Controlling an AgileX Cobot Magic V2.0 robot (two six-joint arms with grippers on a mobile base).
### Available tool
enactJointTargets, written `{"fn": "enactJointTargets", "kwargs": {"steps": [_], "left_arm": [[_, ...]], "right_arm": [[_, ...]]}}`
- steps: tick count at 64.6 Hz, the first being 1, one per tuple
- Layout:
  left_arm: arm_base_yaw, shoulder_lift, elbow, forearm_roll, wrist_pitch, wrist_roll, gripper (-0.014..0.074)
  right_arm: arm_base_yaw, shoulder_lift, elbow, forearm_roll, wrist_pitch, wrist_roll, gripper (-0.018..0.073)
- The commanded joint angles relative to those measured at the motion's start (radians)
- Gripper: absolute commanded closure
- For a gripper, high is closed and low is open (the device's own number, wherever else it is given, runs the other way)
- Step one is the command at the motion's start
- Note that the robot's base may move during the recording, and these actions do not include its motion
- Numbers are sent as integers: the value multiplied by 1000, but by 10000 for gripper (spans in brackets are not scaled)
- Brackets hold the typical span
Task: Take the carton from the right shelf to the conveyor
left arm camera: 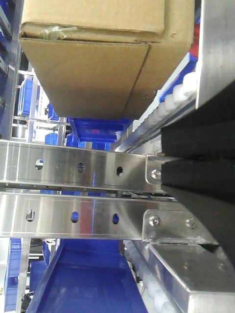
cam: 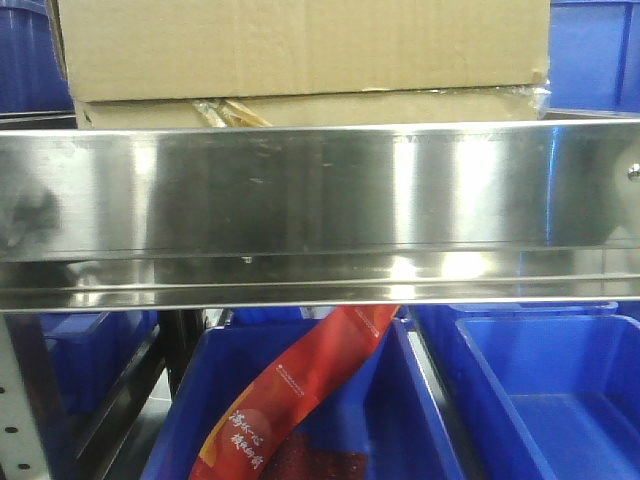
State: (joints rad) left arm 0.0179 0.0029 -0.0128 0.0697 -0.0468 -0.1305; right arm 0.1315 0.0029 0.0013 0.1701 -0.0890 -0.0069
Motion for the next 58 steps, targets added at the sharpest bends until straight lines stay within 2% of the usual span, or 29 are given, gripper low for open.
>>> {"fn": "enactJointTargets", "kwargs": {"steps": [1, 6, 11, 17, 26, 32, 41, 45, 50, 58], "left_arm": [[0, -3, -75, 7, 71, 0, 576], [-7, -3, -169, 24, 159, 0, 512], [-16, 32, -261, 30, 212, 0, 411], [-35, 99, -373, 35, 275, 0, 306], [-68, 230, -534, 79, 329, 0, 227], [-90, 336, -652, 106, 351, 0, 211], [-100, 491, -812, 104, 392, 0, 211], [-100, 554, -878, 105, 410, 0, 211], [-105, 624, -932, 93, 426, 0, 211], [-176, 722, -1024, 90, 479, 0, 211]], "right_arm": [[1, -3, -37, -6, -2, -5, 628], [1, -3, -127, -6, 89, -5, 628], [1, 13, -216, -9, 153, -5, 628], [1, 67, -299, -9, 166, -5, 624], [1, 168, -415, -9, 153, -5, 607], [1, 248, -478, -9, 131, -5, 441], [1, 365, -547, -9, 109, -5, 99], [1, 414, -564, -9, 89, -5, -20], [1, 472, -591, -9, 80, -5, -8], [3, 555, -657, -9, 80, -5, -8]]}}
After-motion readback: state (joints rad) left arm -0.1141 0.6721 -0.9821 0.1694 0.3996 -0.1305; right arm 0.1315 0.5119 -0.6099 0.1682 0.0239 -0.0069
